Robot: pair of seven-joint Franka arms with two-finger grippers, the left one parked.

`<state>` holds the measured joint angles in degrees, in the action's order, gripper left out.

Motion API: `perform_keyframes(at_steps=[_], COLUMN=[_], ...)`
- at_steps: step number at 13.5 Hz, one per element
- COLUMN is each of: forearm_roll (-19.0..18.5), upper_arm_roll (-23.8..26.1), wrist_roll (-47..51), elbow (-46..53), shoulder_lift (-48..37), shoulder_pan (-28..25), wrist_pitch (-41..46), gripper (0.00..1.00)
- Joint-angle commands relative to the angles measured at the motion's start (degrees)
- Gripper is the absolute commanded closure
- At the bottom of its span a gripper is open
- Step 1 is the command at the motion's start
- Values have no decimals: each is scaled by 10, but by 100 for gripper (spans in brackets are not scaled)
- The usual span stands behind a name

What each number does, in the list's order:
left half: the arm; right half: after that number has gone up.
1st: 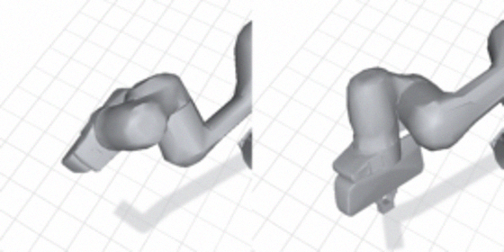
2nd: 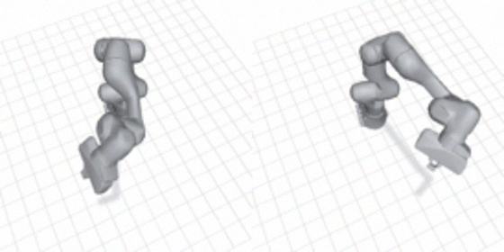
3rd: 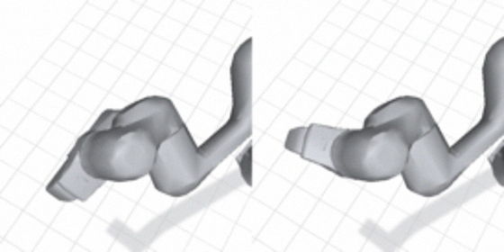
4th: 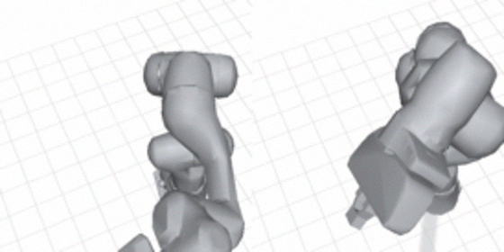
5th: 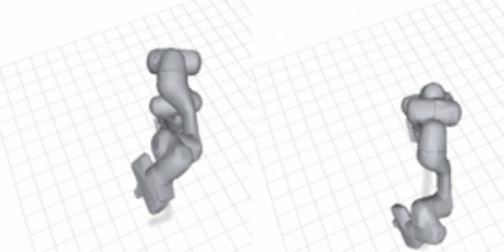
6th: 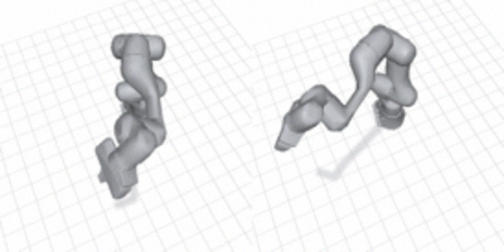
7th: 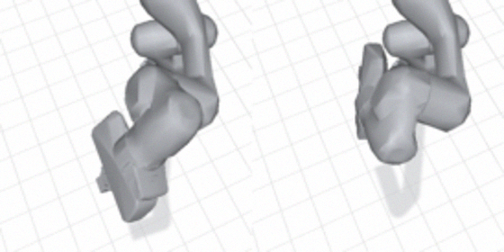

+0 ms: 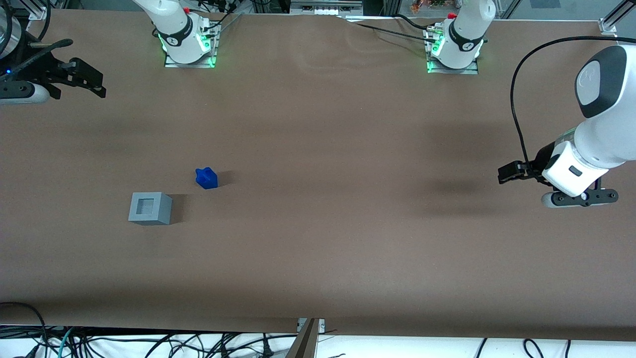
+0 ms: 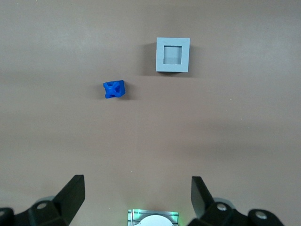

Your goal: Insert blue part into gray base with right arm

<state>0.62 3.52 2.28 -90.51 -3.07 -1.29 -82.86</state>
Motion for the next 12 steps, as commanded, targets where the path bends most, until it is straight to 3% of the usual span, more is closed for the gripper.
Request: perform_keyframes(at_steps=[1,12], forearm_roll=[6,-1], upper_arm_roll=[8,6], wrist_roll=[0,-3], elbow=[2,-1], shoulder_lift=[-4,10], shoulder_pan=[8,8], wrist_pitch=[2,-12], gripper=[0,0])
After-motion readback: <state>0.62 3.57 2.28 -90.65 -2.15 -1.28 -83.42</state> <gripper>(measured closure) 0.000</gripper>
